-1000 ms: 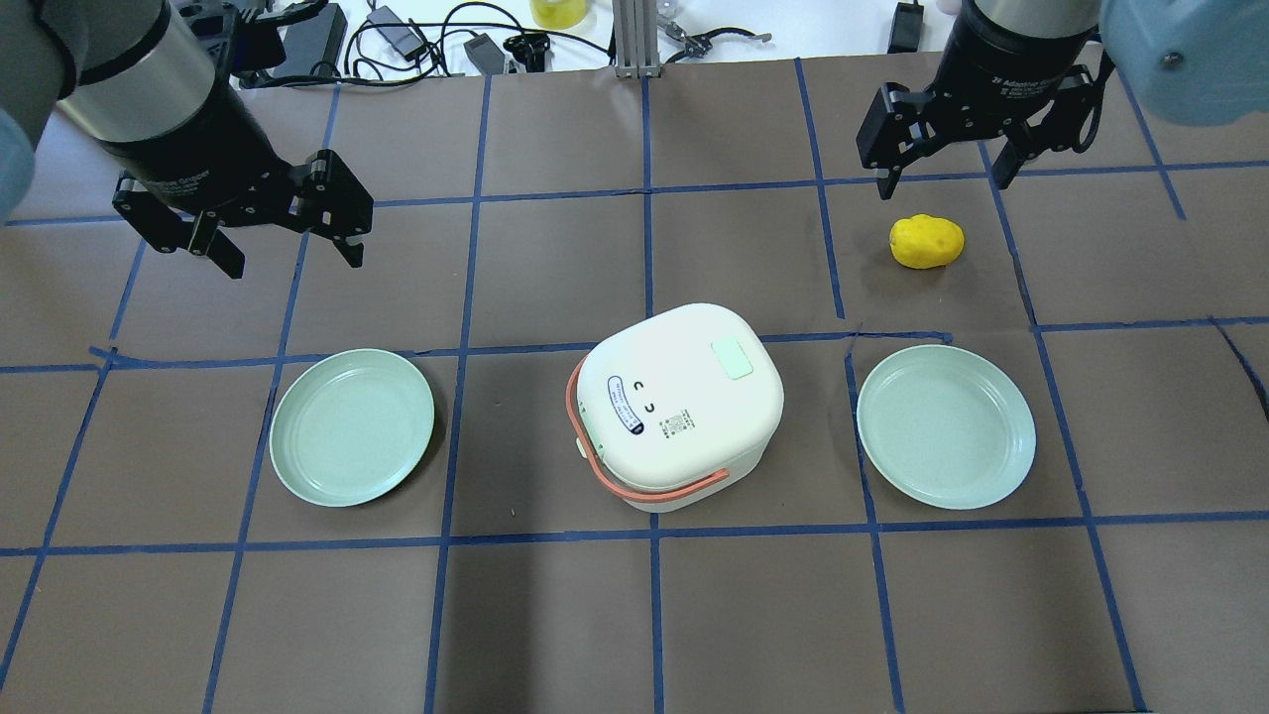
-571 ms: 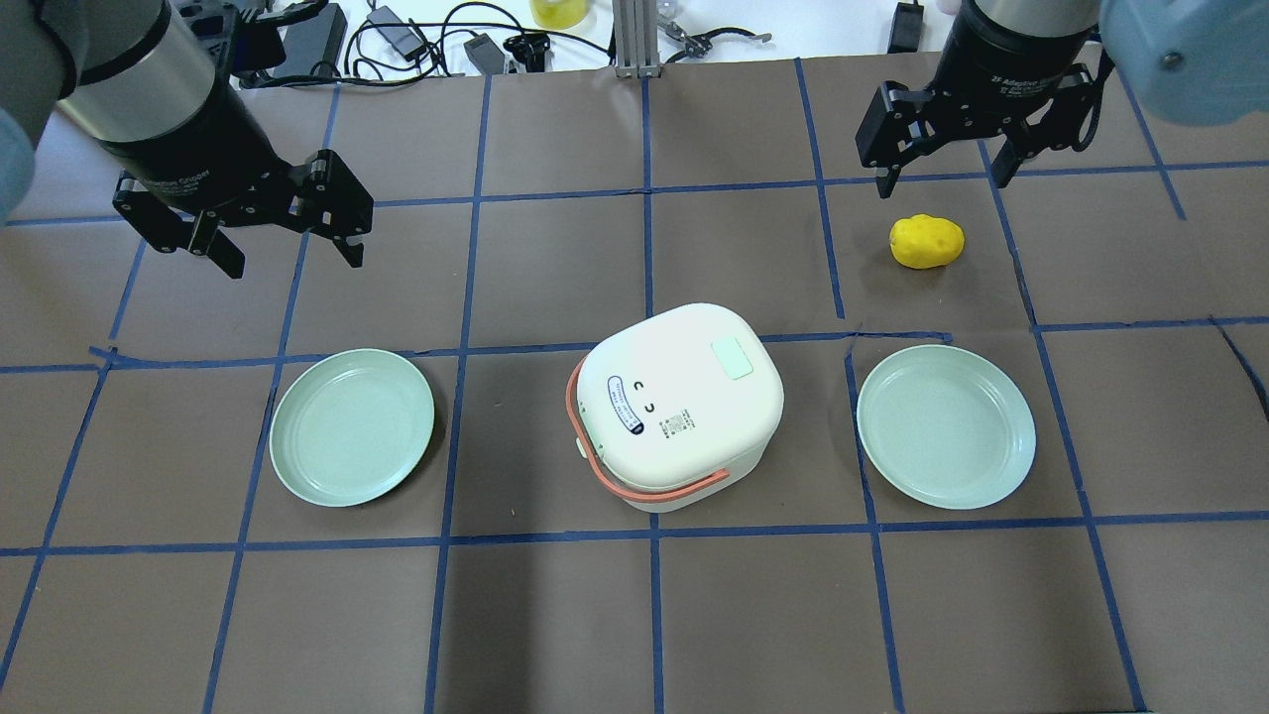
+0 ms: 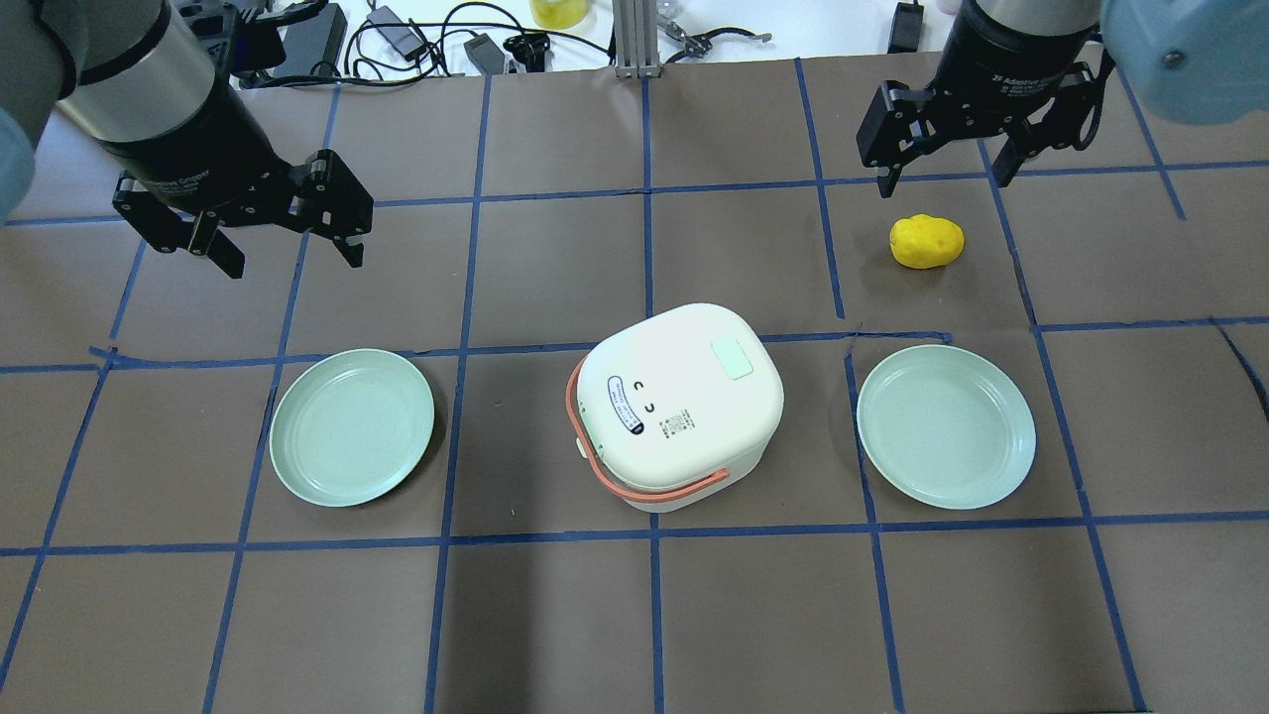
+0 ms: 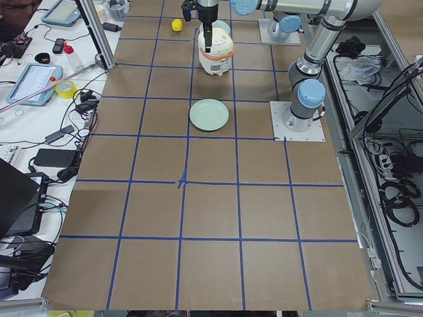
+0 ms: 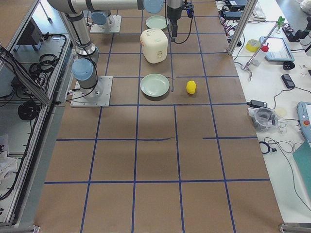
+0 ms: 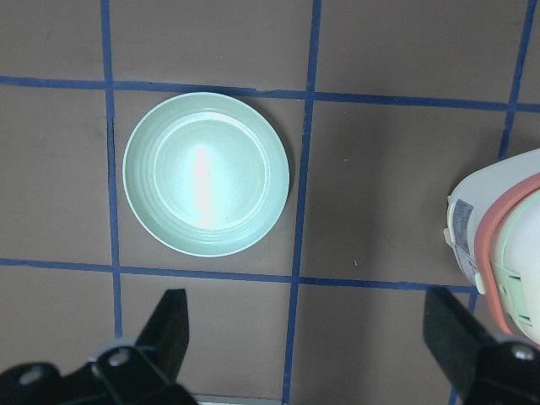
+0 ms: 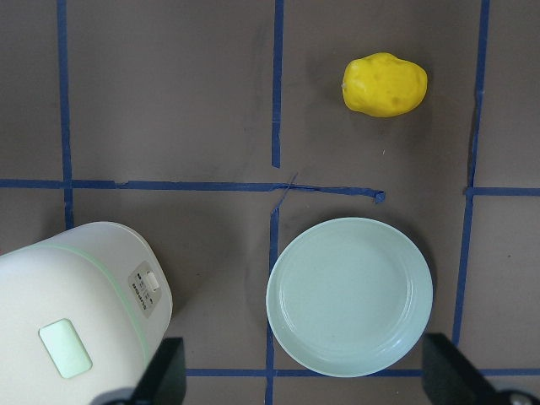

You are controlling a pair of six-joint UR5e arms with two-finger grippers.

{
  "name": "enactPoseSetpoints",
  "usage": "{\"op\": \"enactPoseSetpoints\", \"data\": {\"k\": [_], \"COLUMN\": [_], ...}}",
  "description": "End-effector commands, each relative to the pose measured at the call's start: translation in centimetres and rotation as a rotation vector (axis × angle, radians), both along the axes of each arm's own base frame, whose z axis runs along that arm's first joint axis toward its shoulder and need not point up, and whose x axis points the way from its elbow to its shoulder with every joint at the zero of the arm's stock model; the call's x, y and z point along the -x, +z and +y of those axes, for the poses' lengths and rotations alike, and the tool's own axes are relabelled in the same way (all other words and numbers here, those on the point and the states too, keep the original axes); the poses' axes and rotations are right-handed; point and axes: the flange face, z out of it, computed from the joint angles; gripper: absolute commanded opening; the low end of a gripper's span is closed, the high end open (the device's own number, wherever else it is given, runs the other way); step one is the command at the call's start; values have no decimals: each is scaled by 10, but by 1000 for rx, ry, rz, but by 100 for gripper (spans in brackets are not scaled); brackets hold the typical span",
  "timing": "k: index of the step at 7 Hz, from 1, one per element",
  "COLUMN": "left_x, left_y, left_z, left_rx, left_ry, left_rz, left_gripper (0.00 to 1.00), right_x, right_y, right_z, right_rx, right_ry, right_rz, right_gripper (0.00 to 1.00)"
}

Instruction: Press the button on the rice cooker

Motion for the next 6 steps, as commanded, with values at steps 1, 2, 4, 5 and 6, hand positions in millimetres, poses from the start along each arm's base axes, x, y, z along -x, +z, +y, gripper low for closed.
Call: {"op": "enactPoseSetpoints", "data": {"k": [1,2,4,5,6], "left_x": [0,0,0,0,0], "left_y": [0,0,0,0,0], "left_z": [0,0,0,0,0], "left_rx": [0,0,0,0,0], "left_ry": [0,0,0,0,0], "left_rz": [0,0,0,0,0], "left_gripper": [100,100,100,100,100], "right_x": [1,0,-9,-16,-19], "right_y": [0,-3,2,-3,-5], "right_z": [0,0,3,3,3], "right_rx": [-2,-7,2,-9,-6], "right_ry": [-1,-2,7,-18,-74], "right_rz": [7,-1,-48,-111,-119], "right_gripper": [100,100,100,100,83]}}
